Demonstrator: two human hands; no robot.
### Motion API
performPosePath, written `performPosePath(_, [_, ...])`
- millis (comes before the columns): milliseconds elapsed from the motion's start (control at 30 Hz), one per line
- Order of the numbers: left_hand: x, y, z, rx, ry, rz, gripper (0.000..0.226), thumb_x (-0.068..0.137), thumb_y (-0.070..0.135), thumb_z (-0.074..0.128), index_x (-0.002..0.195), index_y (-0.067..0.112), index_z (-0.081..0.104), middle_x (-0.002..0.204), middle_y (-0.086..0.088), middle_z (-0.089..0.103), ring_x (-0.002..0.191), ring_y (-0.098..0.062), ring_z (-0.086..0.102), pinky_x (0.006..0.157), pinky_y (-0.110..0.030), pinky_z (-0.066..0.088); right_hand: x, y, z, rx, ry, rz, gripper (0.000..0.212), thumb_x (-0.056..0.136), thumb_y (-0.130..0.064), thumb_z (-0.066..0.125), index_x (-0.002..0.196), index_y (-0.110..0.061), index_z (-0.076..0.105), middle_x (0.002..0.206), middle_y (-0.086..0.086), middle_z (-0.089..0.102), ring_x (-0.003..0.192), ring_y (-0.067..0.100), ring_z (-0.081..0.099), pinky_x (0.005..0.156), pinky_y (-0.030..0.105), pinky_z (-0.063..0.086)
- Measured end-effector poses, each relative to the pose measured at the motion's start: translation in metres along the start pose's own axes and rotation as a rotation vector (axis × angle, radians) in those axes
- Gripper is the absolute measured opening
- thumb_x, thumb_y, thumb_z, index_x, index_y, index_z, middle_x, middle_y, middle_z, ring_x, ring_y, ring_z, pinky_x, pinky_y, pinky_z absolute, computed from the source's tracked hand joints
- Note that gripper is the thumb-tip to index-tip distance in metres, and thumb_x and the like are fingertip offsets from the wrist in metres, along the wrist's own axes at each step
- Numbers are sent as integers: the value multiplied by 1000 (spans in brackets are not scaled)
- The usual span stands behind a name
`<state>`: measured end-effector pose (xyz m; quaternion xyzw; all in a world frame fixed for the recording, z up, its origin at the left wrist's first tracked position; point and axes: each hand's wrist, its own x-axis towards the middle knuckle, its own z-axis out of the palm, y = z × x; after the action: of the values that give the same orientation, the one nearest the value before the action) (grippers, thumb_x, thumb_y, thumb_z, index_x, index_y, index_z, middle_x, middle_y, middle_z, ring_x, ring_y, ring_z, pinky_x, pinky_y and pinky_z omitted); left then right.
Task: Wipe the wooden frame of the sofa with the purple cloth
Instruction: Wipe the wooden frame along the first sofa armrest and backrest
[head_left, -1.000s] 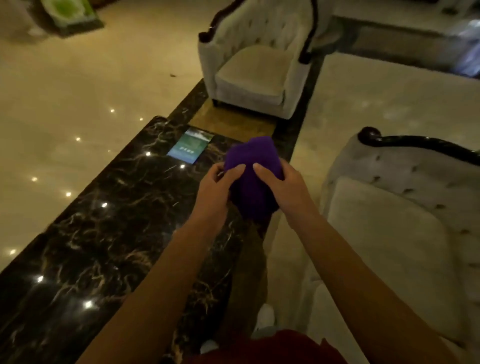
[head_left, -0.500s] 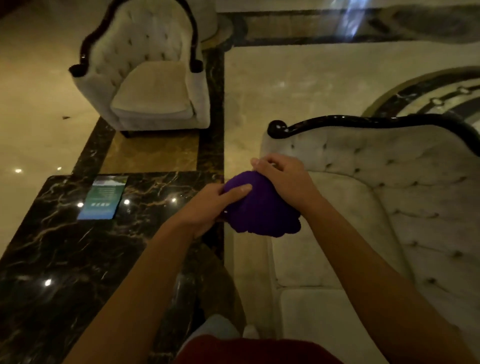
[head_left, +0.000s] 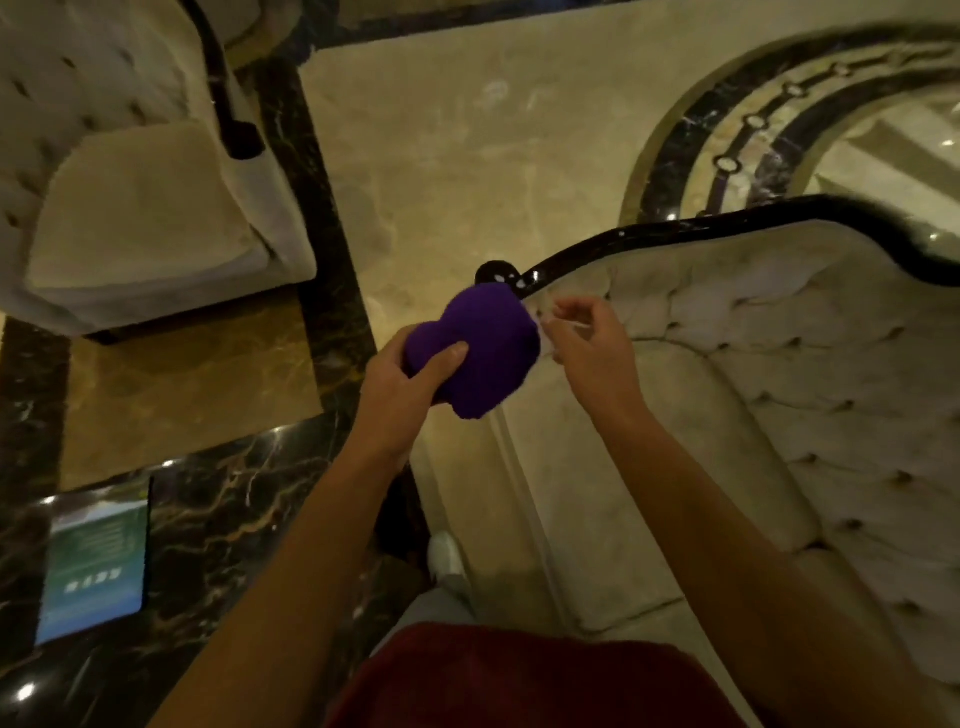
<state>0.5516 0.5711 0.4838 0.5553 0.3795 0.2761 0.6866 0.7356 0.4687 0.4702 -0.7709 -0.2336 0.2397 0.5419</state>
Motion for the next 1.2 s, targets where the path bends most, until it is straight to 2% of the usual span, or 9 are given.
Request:
performPosePath(133, [66, 15, -18, 104, 13, 28, 27, 95, 17, 74, 111, 31, 57, 112, 4, 63, 106, -20, 68, 83, -37, 63, 33, -18, 34, 146, -112, 148, 48, 102, -42, 63, 148, -36, 49, 126, -16, 61, 116, 12, 66, 81, 33, 66])
performPosePath(233, [94, 19, -9, 254, -11, 111, 37, 93, 14, 75, 118, 28, 51, 110, 13, 58, 98, -4, 65, 73, -18, 59, 56, -37, 63, 295, -223, 276, 58, 99, -55, 59, 152, -43, 40, 140, -6, 56, 121, 21, 63, 78, 41, 68])
performPosePath(300, [101, 16, 4, 307, -87, 145, 44, 91, 10, 76, 122, 25, 49, 111, 15, 57, 95, 6, 65, 71, -11, 57, 70, -44, 78, 308, -215, 272, 61, 94, -62, 60, 149, -45, 43, 139, -6, 57, 119, 21, 64, 81, 45, 67])
performPosePath(467, [119, 2, 21, 281, -185, 141, 47, 92, 7, 75, 130, 23, 53, 117, 12, 60, 103, 8, 63, 83, -13, 56, 108, -30, 95, 441, -93, 286, 56, 93, -50, 72, 144, -33, 56, 132, 4, 67, 113, 22, 72, 78, 28, 64])
performPosePath(567, [148, -9, 8, 252, -279, 45, 40, 98, 16, 72, 135, 25, 59, 123, 16, 62, 107, 16, 61, 89, -11, 54, 130, -9, 96, 460, -50, 355, 46, 82, -46, 78, 125, -32, 69, 120, 6, 75, 107, 27, 75, 82, 38, 66])
performPosePath(733, [211, -48, -22, 439, -183, -40, 66, 96, 32, 76, 154, 33, 44, 152, 11, 47, 124, -2, 54, 96, -21, 50, 186, 26, 78, 259, 27, 352, 43, 77, -48, 77, 118, -38, 69, 115, 0, 73, 106, 23, 72, 73, 32, 62])
performPosePath(867, [261, -88, -30, 596, -99, -128, 87, 91, 37, 80, 161, 35, 30, 167, 5, 34, 141, -17, 45, 105, -35, 46, 239, 60, 56, 68, 37, 240, 40, 92, -40, 75, 129, -31, 63, 118, -3, 69, 110, 20, 67, 89, 35, 57])
performPosePath(1000, [323, -132, -9, 711, -152, -180, 100, 87, 34, 85, 164, 31, 21, 170, 1, 31, 152, -24, 37, 118, -44, 41, 295, 89, 58, -183, -41, 115, 44, 96, -35, 74, 136, -22, 60, 116, -4, 66, 109, 20, 64, 87, 28, 53])
performPosePath(1200, [392, -185, 15, 837, -271, -104, 110, 85, 36, 86, 166, 15, 15, 174, -8, 21, 159, -26, 23, 126, -46, 29, 351, 122, 98, -430, -45, -151, 46, 89, -43, 70, 126, -16, 66, 124, 5, 68, 106, 19, 65, 89, 38, 55])
